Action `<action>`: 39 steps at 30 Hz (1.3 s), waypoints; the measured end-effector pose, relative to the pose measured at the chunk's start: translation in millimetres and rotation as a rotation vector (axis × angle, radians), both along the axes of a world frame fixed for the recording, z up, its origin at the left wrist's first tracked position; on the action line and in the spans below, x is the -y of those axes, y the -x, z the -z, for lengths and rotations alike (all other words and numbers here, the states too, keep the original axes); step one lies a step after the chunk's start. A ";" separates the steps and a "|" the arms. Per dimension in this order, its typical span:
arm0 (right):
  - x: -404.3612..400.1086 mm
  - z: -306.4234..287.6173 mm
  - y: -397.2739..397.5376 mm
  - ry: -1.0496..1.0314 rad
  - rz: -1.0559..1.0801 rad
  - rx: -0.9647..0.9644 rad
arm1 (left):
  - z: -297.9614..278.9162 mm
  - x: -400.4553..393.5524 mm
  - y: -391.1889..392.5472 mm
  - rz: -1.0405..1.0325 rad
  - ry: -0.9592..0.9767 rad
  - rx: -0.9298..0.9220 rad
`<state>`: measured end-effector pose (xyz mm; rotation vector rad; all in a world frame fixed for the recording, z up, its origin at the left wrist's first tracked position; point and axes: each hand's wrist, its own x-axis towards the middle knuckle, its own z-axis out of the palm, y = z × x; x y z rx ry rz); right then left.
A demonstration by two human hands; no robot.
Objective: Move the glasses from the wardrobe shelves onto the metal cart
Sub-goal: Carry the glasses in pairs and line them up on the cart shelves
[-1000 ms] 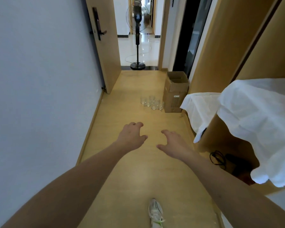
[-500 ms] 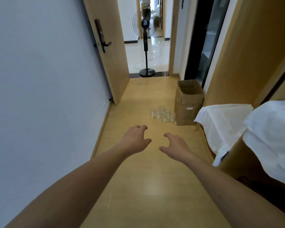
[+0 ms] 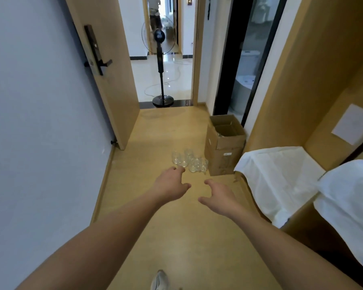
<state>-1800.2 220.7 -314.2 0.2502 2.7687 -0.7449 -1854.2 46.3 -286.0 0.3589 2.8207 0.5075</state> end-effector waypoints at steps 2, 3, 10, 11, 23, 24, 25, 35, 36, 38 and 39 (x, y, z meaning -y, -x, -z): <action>5.6 -2.5 27.5 0.011 0.027 -0.002 | -3.6 11.2 35.4 0.012 -0.018 -0.001; 8.7 -3.9 41.3 0.016 0.044 -0.003 | -4.6 17.6 52.7 0.010 -0.029 -0.003; 41.5 1.0 116.7 -0.003 0.097 0.034 | 0.7 56.2 144.2 0.018 -0.090 0.026; 44.5 2.9 124.1 -0.011 0.100 0.052 | 3.2 60.3 152.4 0.009 -0.095 0.043; 56.7 23.7 261.8 -0.019 0.086 0.151 | 35.0 74.9 278.4 -0.055 -0.080 0.167; 55.8 25.5 280.2 -0.016 0.078 0.143 | 36.8 74.4 293.6 -0.070 -0.085 0.171; 54.3 27.7 299.7 -0.015 0.067 0.133 | 38.8 73.6 310.1 -0.085 -0.090 0.172; 14.1 41.2 486.3 0.065 0.055 0.161 | 42.1 35.9 476.7 -0.147 -0.043 0.255; 9.1 46.0 501.9 0.074 0.050 0.172 | 43.5 30.7 491.1 -0.156 -0.032 0.264; -0.5 56.8 531.3 0.111 0.050 0.196 | 48.8 19.2 516.5 -0.166 0.001 0.285; -4.7 63.4 544.0 0.131 0.053 0.210 | 53.1 13.5 528.2 -0.167 0.024 0.296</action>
